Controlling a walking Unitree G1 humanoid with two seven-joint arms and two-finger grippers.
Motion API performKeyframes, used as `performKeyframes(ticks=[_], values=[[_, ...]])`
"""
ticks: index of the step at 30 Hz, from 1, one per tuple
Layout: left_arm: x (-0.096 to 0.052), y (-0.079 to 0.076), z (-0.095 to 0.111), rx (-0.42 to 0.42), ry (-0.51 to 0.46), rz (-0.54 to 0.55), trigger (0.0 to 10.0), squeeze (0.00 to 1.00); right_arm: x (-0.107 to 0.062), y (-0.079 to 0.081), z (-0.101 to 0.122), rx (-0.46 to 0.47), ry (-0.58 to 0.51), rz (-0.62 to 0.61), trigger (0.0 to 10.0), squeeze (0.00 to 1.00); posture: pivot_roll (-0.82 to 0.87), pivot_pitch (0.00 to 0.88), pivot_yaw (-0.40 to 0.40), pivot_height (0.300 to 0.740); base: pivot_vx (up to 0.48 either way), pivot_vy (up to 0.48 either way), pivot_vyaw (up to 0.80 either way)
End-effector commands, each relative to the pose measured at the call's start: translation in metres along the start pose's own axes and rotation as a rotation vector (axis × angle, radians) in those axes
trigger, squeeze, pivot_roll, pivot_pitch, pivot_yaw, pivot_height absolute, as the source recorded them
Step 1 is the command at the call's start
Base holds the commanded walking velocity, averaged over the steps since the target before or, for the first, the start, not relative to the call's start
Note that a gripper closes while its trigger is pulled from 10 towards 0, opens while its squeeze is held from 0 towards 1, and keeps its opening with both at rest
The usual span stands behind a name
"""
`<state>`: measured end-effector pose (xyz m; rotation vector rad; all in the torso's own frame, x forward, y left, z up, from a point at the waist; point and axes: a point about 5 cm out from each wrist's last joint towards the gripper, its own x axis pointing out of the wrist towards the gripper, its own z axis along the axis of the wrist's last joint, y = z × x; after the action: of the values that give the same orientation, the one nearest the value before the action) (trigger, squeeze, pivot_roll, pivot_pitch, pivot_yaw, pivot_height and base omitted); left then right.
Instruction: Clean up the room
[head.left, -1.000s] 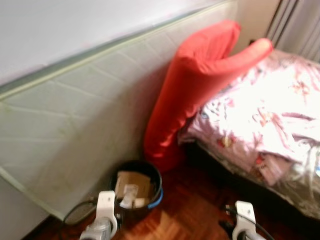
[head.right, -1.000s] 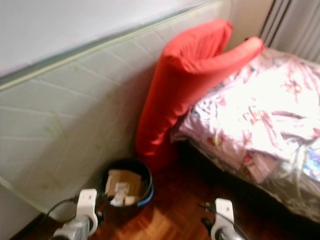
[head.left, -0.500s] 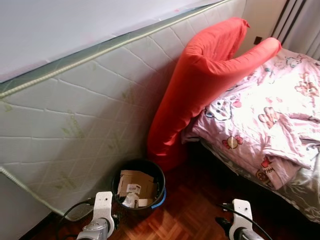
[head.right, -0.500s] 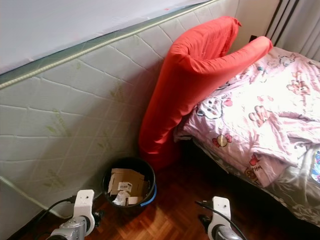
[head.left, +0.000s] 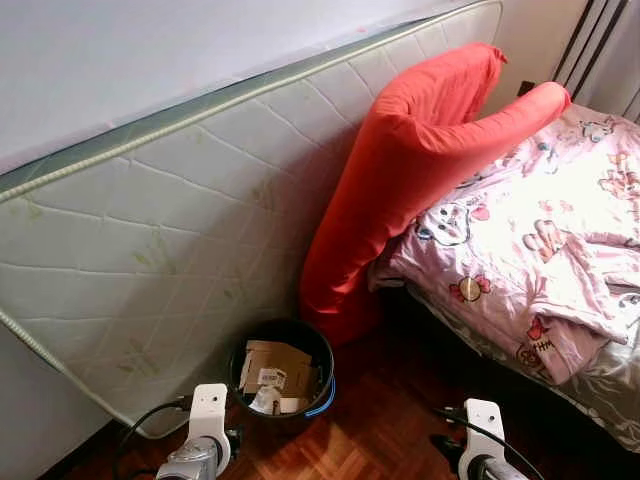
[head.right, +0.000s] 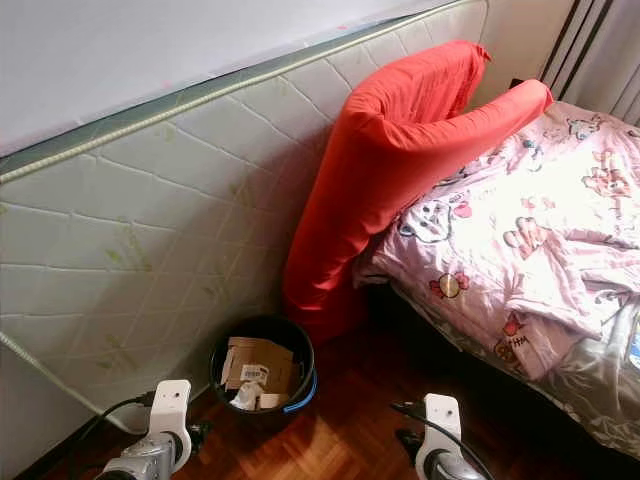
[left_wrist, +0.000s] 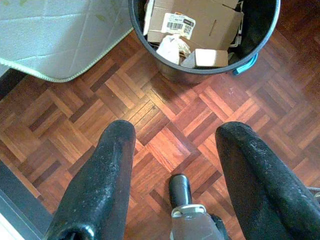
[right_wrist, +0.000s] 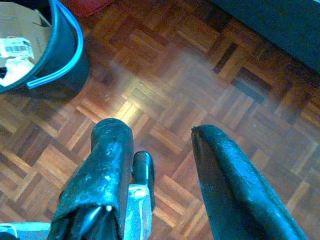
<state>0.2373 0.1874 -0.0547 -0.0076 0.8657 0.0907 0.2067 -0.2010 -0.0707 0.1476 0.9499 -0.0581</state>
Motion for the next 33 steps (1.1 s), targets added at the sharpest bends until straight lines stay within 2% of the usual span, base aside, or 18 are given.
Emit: performKeyframes(ticks=[1,5,7,13,16,19,33], values=[[-0.0008,0.0011,-0.0071,0.02,0.022,-0.002,10.0,0.0,-0.0008,-0.0028,-0.0019,-0.025,0.001,0.0,10.0,0.0,-0.07,0.0,0.016,0.74,0.0,0.0,0.8],[-0.0008,0.001,-0.0072,0.018,0.021,-0.002,10.0,0.0,-0.0009,-0.0032,-0.0027,-0.007,0.002,-0.008,10.0,0.0,-0.07,0.0,0.016,0.74,0.0,0.0,0.8],[-0.0008,0.0008,-0.0071,0.018,0.021,-0.002,10.0,0.0,-0.0009,-0.0023,-0.0037,0.027,0.004,0.002,10.0,0.0,-0.07,0.0,0.015,0.74,0.0,0.0,0.0],[-0.0008,0.0007,-0.0069,0.017,0.02,-0.002,10.0,0.0,-0.0009,-0.002,-0.0013,-0.009,-0.011,0.019,10.0,0.0,-0.07,0.0,0.014,0.74,0.0,0.0,0.17],[-0.0008,0.0005,-0.0068,0.014,0.019,-0.001,10.0,0.0,-0.0009,-0.0021,-0.0014,-0.005,-0.009,0.018,10.0,0.0,-0.07,0.0,0.014,0.74,0.0,-0.336,0.8],[-0.0007,0.0005,-0.0065,0.012,0.018,0.0,10.0,0.0,-0.0008,-0.0018,-0.0024,0.027,-0.004,0.017,10.0,0.0,-0.07,0.0,0.013,0.74,0.0,-0.354,0.0],[-0.0006,0.0002,-0.0059,0.007,0.018,0.002,10.0,0.0,-0.0009,-0.0028,-0.0015,0.028,-0.007,0.008,10.0,0.0,-0.07,0.0,0.011,0.74,0.0,-0.382,0.0]])
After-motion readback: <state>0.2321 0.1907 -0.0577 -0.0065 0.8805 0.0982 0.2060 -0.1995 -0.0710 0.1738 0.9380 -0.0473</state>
